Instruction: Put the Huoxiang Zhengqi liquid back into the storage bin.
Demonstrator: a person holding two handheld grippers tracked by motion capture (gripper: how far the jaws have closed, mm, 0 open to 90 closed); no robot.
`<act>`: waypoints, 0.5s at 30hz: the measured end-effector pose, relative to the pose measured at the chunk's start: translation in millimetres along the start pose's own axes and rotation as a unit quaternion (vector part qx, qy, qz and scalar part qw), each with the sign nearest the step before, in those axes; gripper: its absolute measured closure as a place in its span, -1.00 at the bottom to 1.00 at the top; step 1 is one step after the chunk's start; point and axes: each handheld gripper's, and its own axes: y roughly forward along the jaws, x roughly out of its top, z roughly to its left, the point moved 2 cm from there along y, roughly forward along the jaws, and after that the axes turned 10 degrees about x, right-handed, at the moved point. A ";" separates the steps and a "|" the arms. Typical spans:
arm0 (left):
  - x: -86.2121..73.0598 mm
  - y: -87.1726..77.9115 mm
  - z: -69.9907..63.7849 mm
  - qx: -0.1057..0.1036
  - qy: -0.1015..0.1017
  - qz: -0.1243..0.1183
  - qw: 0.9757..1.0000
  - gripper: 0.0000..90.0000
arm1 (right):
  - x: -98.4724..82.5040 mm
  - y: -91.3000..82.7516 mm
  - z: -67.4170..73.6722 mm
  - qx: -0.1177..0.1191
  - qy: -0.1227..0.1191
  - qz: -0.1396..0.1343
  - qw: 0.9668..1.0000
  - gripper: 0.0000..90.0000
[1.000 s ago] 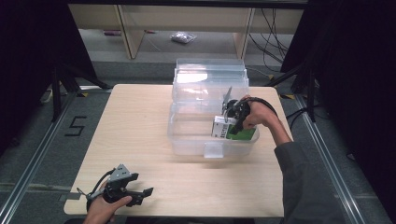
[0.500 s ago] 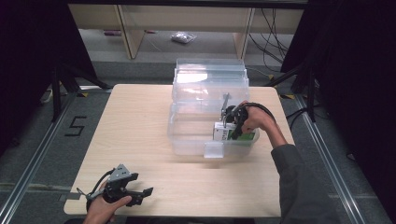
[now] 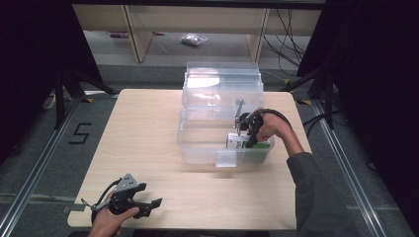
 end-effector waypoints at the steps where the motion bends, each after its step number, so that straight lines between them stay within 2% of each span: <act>1: 0.0 -0.1 -0.2 0.002 0.000 -0.001 1.000 -0.67 | -0.3 -2.6 3.4 0.002 0.013 -0.001 1.000 0.38; 3: 0.0 0.2 -0.2 0.000 -0.001 -0.004 1.000 -0.67 | -0.5 -3.6 2.8 0.001 -0.001 -0.005 1.000 0.38; 6: 0.1 0.0 -0.3 0.001 -0.001 -0.001 1.000 -0.67 | -1.2 -6.0 4.7 0.001 0.004 -0.004 1.000 0.38; 8: -0.1 -0.2 0.5 0.001 0.005 0.001 1.000 -0.67 | -2.3 -7.8 4.5 0.004 -0.001 -0.017 1.000 0.37; 9: 0.0 0.0 -0.1 0.000 0.000 0.000 1.000 -0.67 | -3.1 -10.1 5.1 0.003 0.011 -0.013 1.000 0.34; 10: 0.0 0.0 -0.1 0.000 0.000 0.000 1.000 -0.67 | -3.1 -10.1 5.1 0.003 0.011 -0.013 1.000 0.34; 12: 0.0 -0.1 -0.2 0.002 0.000 0.000 1.000 -0.67 | -5.1 -14.4 6.6 0.006 0.025 -0.030 0.999 0.21; 13: 0.0 0.0 -0.1 0.001 0.000 0.000 1.000 -0.67 | -6.7 -19.9 10.1 -0.001 0.051 -0.040 0.998 0.14; 14: -0.2 0.5 -0.2 0.001 0.000 -0.002 1.000 -0.67 | -6.7 -19.9 10.1 -0.001 0.051 -0.040 0.998 0.14; 15: -0.2 -0.3 0.5 0.001 0.006 0.004 1.000 -0.67 | -7.9 -23.4 12.3 -0.002 0.071 -0.046 0.996 0.14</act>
